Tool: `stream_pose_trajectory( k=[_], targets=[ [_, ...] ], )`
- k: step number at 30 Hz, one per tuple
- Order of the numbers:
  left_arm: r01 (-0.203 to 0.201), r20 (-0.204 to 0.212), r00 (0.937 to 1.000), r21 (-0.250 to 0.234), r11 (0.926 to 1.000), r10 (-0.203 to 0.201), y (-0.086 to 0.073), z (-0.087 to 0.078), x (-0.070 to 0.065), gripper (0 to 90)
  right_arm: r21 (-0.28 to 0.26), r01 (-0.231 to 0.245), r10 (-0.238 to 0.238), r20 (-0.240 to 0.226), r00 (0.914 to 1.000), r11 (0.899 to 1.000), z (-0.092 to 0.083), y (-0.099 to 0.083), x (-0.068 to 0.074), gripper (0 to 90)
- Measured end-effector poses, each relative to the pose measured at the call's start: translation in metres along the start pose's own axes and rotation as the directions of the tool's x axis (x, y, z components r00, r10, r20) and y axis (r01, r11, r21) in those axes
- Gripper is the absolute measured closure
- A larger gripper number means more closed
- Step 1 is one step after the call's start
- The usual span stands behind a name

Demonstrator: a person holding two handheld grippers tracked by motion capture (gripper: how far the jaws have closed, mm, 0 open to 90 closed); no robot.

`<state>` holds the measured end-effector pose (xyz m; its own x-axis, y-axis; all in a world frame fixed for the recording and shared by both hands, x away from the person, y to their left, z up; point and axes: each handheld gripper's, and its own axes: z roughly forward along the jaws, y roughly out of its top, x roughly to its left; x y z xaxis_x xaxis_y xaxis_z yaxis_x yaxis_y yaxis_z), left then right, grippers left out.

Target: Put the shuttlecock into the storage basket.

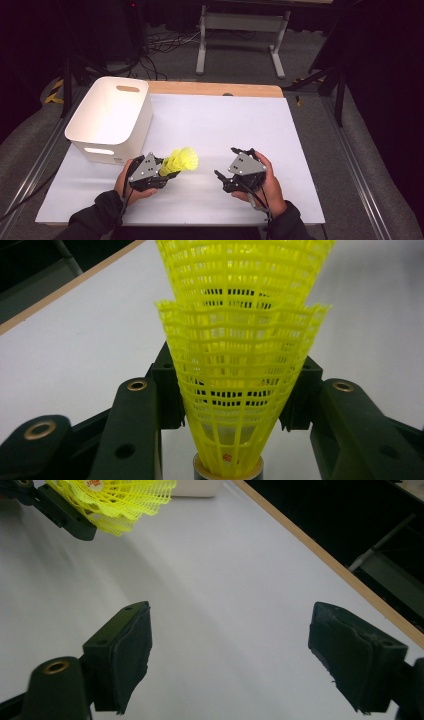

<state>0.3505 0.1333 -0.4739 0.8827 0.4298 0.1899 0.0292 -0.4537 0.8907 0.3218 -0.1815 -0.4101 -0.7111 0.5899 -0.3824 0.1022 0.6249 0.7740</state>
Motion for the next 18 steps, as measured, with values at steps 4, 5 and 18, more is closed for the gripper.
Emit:
stream_pose_trajectory(
  k=[4,5,18],
  targets=[
    [0.006,0.001,1.0000,-0.004,1.0000,-0.006,0.000,0.000,0.000,55.0,-0.024,-0.004,0.004,0.015,0.9999,1.000,-0.002,-0.008,-0.002,18.0],
    [-0.002,-0.004,1.0000,-0.002,1.0000,0.002,0.000,-0.001,0.001,55.1,-0.028,-0.009,0.010,0.017,0.9998,1.000,-0.002,-0.010,-0.003,17.9],
    [0.003,-0.007,1.0000,-0.008,1.0000,-0.003,0.001,-0.004,0.001,55.1,-0.042,-0.021,0.023,0.053,0.9983,0.999,-0.006,-0.033,-0.011,17.2]
  ],
)
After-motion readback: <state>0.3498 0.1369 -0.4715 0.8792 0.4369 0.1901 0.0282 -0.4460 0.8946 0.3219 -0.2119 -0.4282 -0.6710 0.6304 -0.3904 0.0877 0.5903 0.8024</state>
